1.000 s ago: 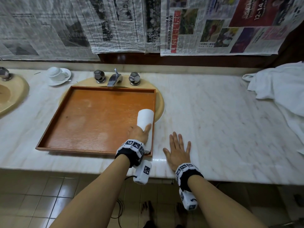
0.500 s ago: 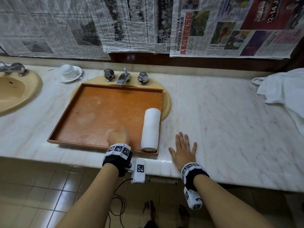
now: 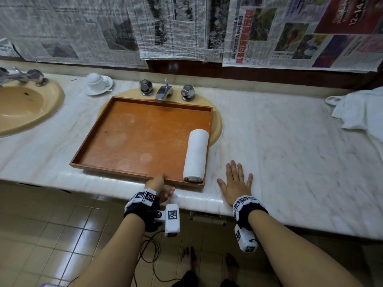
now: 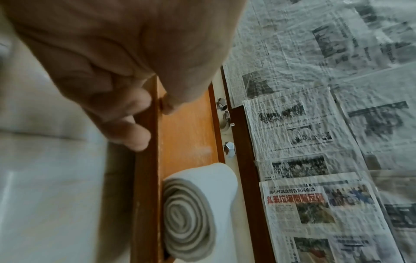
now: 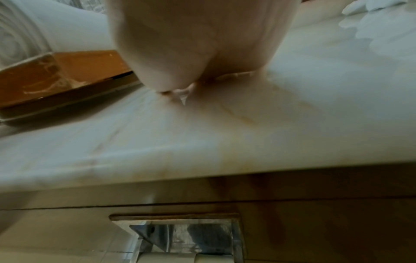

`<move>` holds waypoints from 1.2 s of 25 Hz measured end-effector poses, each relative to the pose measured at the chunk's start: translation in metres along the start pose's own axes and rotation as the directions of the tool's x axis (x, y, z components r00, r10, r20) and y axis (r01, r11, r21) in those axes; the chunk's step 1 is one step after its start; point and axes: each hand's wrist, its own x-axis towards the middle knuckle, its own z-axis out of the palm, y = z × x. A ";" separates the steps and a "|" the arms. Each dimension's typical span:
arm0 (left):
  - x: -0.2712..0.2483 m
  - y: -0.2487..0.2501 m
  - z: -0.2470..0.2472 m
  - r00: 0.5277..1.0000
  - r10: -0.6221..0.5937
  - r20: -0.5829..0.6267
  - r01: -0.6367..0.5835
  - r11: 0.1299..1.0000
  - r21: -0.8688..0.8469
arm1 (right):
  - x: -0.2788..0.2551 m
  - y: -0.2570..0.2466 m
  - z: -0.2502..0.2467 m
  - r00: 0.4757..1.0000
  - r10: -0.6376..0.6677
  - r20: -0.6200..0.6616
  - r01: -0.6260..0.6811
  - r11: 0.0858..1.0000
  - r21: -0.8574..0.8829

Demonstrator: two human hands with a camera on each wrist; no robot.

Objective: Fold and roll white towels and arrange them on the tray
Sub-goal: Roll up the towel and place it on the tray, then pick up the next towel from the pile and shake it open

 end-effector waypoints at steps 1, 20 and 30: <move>0.001 0.002 0.002 1.000 0.014 -0.014 -0.014 0.999 -0.031 | 0.001 0.000 0.000 1.000 0.000 0.002 0.000 1.000 0.000; -0.039 0.031 0.001 0.996 0.091 -0.019 -0.085 0.972 0.217 | 0.002 -0.005 -0.045 0.998 0.000 0.065 -0.010 0.987 0.161; -0.126 0.066 0.261 0.758 0.586 0.285 -0.651 0.666 0.363 | -0.053 0.155 -0.190 0.955 0.046 -0.293 0.111 0.861 0.496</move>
